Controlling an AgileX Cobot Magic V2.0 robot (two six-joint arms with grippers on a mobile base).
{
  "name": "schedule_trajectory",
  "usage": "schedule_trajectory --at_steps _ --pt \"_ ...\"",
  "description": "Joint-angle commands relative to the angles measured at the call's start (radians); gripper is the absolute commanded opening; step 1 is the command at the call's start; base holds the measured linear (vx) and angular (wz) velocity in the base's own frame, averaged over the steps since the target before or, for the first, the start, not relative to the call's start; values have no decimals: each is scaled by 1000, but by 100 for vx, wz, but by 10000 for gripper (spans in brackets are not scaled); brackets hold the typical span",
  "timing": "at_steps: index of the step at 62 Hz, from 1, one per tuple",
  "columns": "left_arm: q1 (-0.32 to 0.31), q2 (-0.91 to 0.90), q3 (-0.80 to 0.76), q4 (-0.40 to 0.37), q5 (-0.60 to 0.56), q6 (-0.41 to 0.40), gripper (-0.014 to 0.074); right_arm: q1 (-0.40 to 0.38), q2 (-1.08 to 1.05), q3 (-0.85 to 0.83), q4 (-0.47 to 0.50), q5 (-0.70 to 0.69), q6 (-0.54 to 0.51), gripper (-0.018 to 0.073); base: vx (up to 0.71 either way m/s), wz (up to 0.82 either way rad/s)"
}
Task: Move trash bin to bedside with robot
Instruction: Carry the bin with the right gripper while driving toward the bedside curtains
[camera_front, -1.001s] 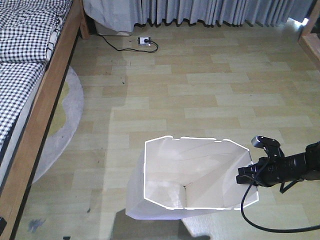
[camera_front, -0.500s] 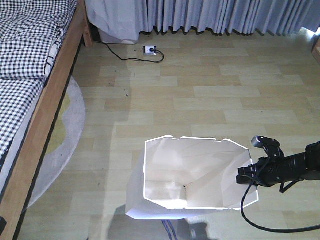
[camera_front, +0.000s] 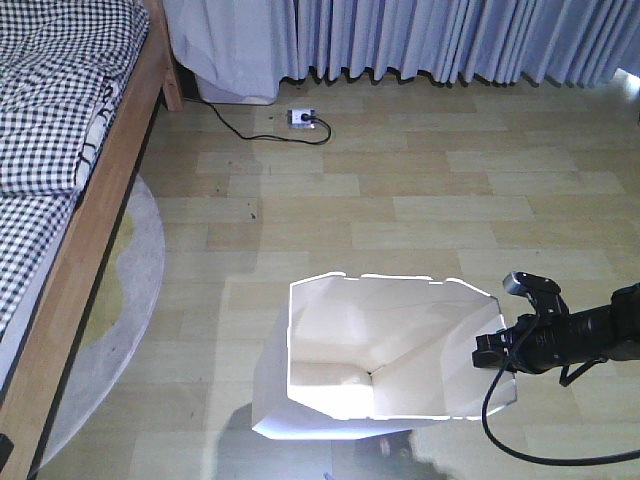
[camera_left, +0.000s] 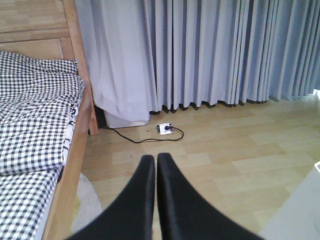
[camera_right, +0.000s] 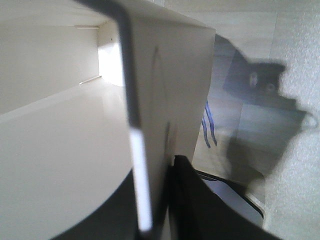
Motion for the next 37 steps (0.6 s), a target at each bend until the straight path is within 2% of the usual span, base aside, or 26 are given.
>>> schedule_trajectory --at_steps 1,37 --pt "-6 -14 19 -4 -69 0 -6 -1 -69 -5 27 261 1 -5 24 -1" --pt "-6 -14 19 -4 -69 0 -6 -1 -69 -5 27 261 1 -5 23 -1"
